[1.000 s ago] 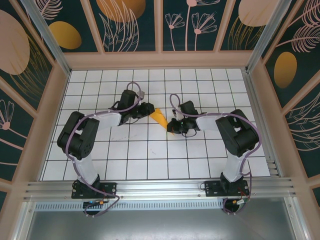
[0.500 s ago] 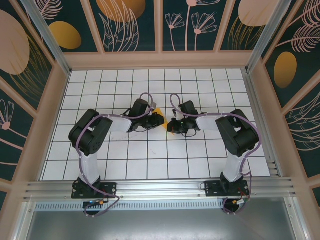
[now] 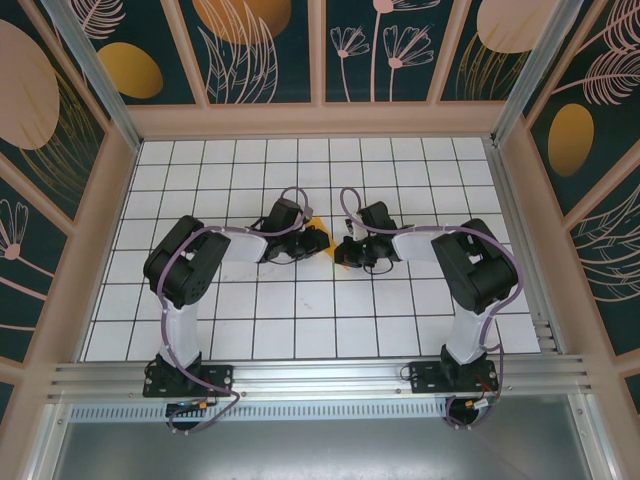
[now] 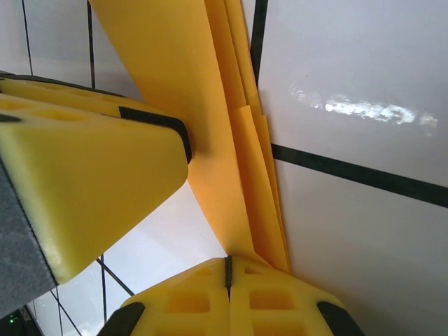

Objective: Fold a paper plane with a square sheet of paper (pick it up from the middle)

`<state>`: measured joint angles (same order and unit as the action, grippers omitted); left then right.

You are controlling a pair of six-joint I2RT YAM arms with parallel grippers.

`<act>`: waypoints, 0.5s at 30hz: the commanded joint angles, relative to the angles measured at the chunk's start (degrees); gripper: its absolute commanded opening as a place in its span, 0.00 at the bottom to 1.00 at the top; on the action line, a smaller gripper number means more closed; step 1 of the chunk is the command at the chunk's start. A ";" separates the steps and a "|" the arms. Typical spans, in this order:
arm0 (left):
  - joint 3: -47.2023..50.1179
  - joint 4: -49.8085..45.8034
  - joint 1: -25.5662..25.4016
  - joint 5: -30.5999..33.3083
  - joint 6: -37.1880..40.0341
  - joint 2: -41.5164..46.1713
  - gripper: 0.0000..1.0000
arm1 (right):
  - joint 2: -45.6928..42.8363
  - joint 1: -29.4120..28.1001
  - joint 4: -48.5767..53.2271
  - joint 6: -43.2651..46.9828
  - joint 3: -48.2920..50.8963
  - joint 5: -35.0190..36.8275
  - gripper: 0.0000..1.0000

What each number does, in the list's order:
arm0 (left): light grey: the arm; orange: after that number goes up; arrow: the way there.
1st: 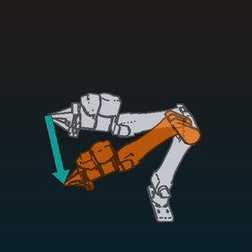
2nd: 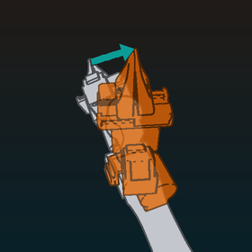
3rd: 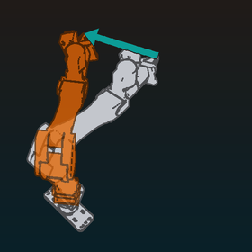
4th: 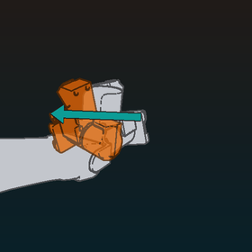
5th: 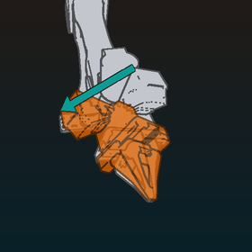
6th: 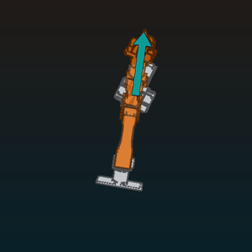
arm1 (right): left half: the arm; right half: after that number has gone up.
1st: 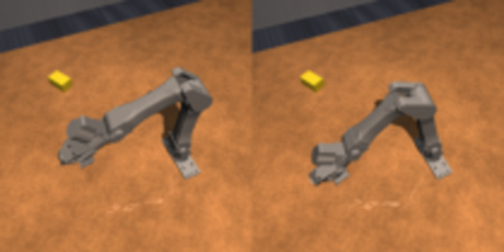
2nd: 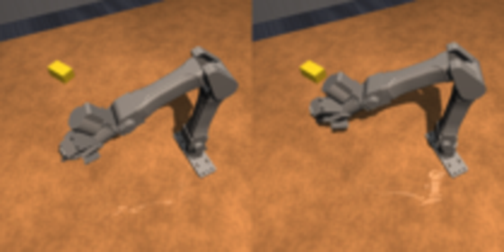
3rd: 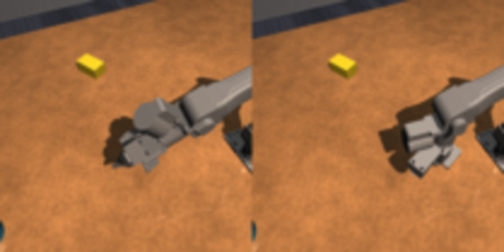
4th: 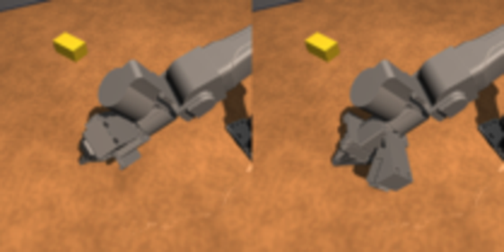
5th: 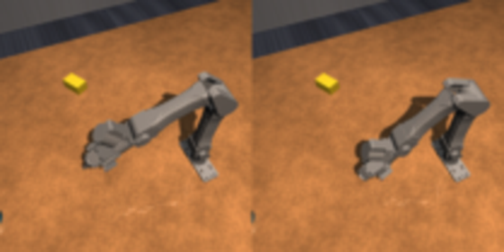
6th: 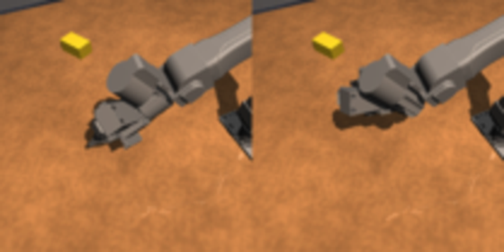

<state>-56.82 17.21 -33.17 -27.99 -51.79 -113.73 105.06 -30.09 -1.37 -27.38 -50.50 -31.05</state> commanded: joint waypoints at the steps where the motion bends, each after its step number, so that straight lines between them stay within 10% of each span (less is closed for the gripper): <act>1: -1.56 -4.30 -0.01 5.13 0.83 -0.92 0.25 | 1.52 0.64 7.22 0.44 2.43 6.15 0.01; 15: -7.87 -12.39 3.37 11.53 4.17 -2.85 0.27 | 1.27 0.82 8.06 0.57 3.81 7.58 0.01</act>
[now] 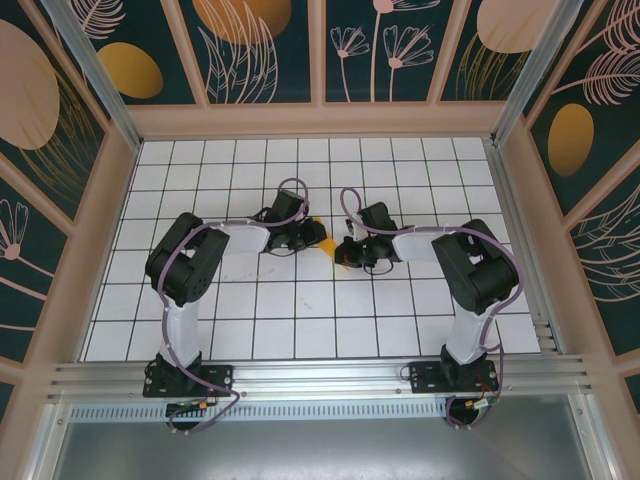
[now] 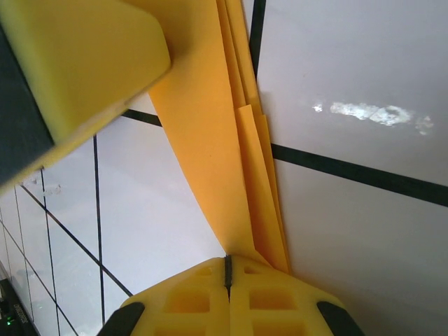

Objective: Fold a paper plane with a square sheet of paper (pick it up from the middle)

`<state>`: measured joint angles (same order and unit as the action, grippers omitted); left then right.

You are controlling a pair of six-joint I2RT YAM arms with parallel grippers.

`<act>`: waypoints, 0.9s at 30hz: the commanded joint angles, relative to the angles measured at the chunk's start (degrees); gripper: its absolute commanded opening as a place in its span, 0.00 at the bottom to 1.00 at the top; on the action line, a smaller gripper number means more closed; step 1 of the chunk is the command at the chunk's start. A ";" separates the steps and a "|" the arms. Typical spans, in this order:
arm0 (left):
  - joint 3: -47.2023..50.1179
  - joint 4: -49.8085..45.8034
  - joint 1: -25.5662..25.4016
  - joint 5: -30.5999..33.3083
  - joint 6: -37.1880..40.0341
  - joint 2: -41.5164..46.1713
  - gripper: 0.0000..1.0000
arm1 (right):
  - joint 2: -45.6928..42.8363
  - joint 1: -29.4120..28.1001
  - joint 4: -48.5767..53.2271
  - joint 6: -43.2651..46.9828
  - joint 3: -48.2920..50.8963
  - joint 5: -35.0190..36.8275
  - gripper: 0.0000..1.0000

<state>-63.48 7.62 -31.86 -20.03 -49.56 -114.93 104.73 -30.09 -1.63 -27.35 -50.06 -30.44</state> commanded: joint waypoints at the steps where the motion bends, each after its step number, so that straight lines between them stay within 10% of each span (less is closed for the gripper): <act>1: -1.20 -2.79 2.68 3.51 2.14 -1.76 0.27 | 1.58 0.86 8.23 0.44 3.37 6.97 0.00; 27: -2.56 -8.91 6.19 2.53 6.36 -6.87 0.22 | 4.00 -0.94 13.58 7.32 -16.03 0.23 0.01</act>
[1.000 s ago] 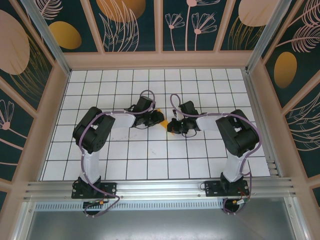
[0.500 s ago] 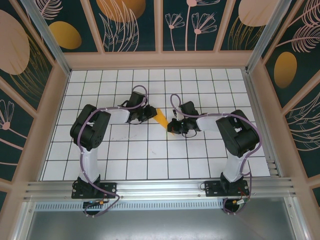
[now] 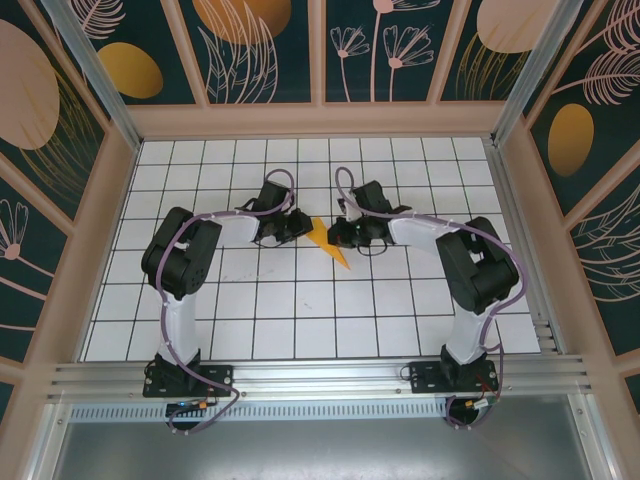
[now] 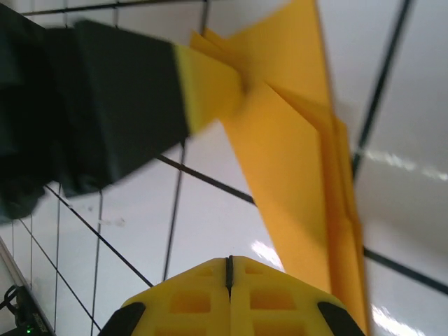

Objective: Fold a paper plane with a square sheet of paper (pick it up from the middle)

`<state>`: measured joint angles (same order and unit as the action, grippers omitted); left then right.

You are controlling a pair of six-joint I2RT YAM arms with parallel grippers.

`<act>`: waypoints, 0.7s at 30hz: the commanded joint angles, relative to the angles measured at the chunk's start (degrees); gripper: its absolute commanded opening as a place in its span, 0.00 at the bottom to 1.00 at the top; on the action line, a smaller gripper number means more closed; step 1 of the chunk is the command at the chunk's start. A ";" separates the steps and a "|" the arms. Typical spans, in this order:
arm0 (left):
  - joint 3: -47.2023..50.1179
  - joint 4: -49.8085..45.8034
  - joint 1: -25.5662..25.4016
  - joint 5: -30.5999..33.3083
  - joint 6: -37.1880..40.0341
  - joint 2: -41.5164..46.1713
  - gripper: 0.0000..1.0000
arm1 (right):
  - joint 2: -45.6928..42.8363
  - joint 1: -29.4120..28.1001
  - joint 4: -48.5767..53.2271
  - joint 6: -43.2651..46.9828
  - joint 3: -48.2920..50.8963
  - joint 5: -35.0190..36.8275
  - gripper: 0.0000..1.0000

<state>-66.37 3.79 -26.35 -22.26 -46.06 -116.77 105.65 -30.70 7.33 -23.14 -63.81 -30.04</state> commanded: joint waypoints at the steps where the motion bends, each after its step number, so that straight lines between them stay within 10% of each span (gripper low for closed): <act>1: 0.15 -5.36 0.68 4.77 3.06 -5.31 0.21 | 4.25 -0.33 5.36 3.79 -3.41 -0.44 0.01; 21: -0.86 -8.61 0.71 7.34 4.03 -6.52 0.22 | 12.78 -1.48 11.67 9.10 -9.75 -0.25 0.00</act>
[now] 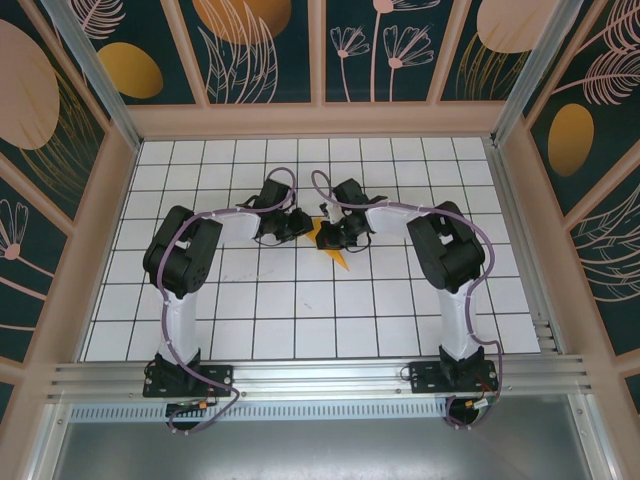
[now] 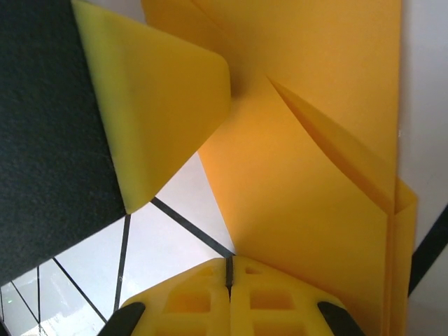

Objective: Fold a paper plane with a square sheet of paper (pick it up from the middle)

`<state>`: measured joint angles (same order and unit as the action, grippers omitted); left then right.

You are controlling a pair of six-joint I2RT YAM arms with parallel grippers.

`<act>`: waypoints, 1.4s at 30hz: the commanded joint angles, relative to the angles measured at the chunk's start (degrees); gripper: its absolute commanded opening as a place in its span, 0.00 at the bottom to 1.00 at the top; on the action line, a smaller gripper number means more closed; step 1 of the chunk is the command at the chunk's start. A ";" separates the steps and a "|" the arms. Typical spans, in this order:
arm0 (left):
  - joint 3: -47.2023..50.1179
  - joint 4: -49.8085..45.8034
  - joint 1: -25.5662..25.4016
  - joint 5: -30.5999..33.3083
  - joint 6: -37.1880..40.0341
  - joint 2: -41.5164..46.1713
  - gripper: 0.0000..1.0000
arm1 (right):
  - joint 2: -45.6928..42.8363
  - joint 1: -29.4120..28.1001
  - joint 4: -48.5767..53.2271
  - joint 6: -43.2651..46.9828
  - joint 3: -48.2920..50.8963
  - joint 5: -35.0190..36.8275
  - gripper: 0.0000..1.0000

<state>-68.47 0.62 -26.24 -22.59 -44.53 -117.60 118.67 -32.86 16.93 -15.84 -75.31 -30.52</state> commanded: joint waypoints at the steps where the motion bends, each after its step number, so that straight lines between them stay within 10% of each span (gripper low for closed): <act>1: 1.15 -5.72 0.62 7.96 2.57 -5.71 0.22 | -0.90 0.94 1.93 2.24 2.65 -0.18 0.00; 42: -0.09 -1.29 0.58 3.35 2.82 0.32 0.33 | -23.09 6.66 -6.72 2.22 26.85 -5.26 0.02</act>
<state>-70.04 -0.82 -26.41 -23.24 -43.46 -117.58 99.98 -26.59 12.82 -11.66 -49.08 -36.01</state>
